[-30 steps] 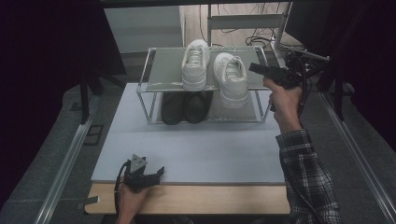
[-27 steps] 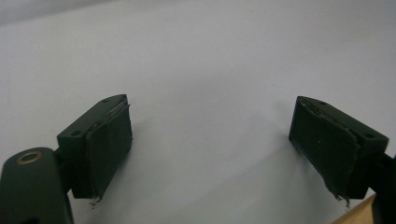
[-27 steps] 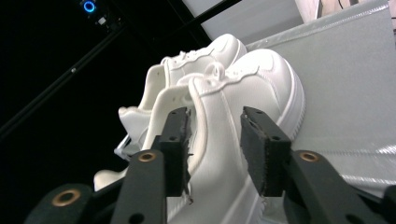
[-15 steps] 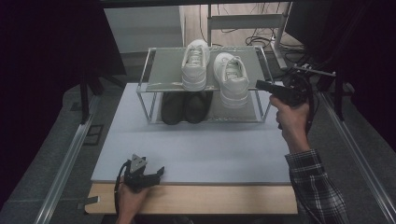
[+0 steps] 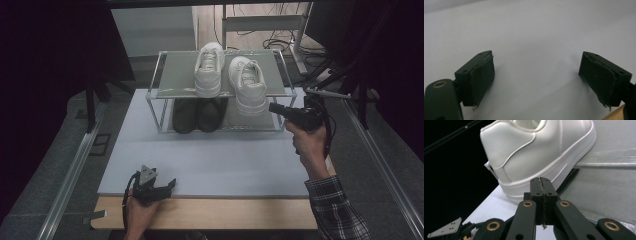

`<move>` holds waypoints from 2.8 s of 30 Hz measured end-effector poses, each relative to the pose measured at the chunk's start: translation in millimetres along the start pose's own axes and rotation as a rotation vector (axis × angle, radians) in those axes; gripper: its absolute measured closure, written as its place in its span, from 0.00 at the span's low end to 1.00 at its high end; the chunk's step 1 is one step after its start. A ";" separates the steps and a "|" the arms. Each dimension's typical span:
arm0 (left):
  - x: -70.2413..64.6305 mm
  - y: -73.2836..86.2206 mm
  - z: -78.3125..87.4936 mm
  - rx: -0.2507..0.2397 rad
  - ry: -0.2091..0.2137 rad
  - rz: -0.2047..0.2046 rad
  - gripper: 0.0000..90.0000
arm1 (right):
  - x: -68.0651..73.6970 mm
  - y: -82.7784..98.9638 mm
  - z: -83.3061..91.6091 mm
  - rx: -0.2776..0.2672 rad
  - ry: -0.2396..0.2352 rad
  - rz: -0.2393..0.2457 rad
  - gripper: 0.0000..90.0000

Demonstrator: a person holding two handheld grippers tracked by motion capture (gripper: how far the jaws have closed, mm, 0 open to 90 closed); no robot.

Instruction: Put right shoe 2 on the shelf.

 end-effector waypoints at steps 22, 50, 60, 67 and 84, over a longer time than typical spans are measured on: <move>0.0 0.0 0.0 0.000 0.000 0.000 0.14 | 9.6 10.1 -14.2 0.030 -0.016 0.023 0.99; 0.0 0.0 0.0 0.000 0.000 -0.001 0.14 | 6.3 -3.3 -47.3 0.024 0.004 -0.011 0.99; 0.1 0.1 0.2 0.002 0.001 -0.001 0.14 | 2.3 -11.1 -62.5 0.020 0.023 -0.027 0.99; -0.1 0.1 0.2 0.002 0.000 0.001 0.14 | -0.4 -16.5 -73.9 0.018 0.045 -0.034 0.99; -0.1 0.1 0.2 0.002 0.000 0.001 0.14 | 0.4 -26.4 -95.2 0.020 0.088 -0.024 0.99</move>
Point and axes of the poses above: each handheld gripper's, and its own axes: z roughly backward along the jaws, y roughly out of its underside, x roughly to its left, the point moved 8 cm from there along -z, roughly forward along the jaws, and after that the axes turned 8 degrees about x, right-handed, at the moved point
